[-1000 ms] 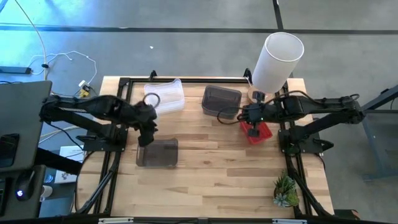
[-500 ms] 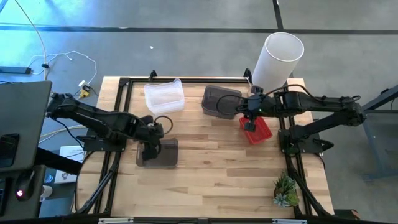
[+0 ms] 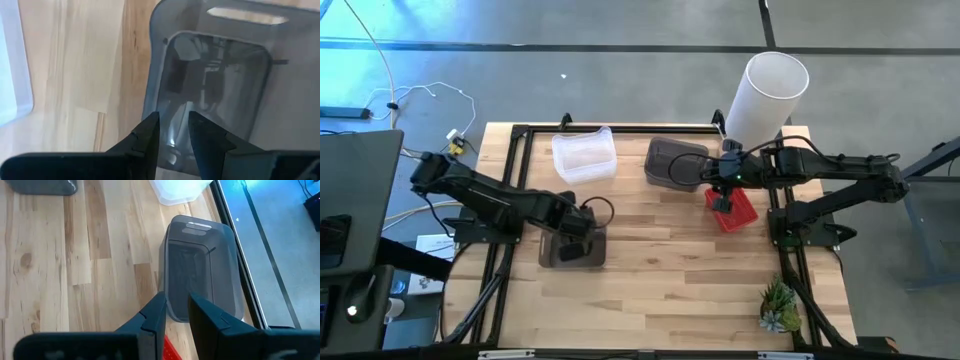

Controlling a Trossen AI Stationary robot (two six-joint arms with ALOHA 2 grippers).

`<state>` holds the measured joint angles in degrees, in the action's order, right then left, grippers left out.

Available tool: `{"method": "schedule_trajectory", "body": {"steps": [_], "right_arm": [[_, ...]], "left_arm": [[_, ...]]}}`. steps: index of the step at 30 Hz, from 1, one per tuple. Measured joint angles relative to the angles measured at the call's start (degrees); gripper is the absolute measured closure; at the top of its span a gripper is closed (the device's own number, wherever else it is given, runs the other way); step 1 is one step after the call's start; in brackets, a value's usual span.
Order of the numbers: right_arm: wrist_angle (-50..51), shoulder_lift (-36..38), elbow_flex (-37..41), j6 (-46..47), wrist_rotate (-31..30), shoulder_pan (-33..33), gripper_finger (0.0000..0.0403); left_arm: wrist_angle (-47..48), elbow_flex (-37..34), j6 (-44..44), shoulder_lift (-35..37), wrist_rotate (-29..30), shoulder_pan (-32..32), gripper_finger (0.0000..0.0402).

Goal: Stack baskets by color
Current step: Stack the bottom black bin on the top black bin

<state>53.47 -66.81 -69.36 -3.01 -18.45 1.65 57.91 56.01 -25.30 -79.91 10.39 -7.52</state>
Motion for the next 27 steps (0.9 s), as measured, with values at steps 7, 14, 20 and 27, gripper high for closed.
{"method": "schedule_trajectory", "body": {"steps": [7, 14, 20, 27], "right_arm": [[0.1, 0.0, 0.0, 0.1, 0.2, 0.0, 0.0336], [0.3, 0.0, 0.0, 0.0, 1.0, 0.0, 0.0336], [0.3, 0.0, 0.0, 0.0, 1.1, 0.0, 0.0336], [0.7, 0.0, 0.0, 0.0, 1.1, 0.0, 0.0336]], "left_arm": [[-0.1, 0.0, 0.0, -3.8, 0.7, 2.0, 0.0312], [-1.4, 0.0, 1.9, -7.0, -0.7, 3.9, 0.0312], [-1.5, 0.1, 3.0, -10.2, -0.7, 5.5, 0.0312], [-1.9, 0.1, 5.6, -14.2, -1.5, 7.1, 0.0312]]}}
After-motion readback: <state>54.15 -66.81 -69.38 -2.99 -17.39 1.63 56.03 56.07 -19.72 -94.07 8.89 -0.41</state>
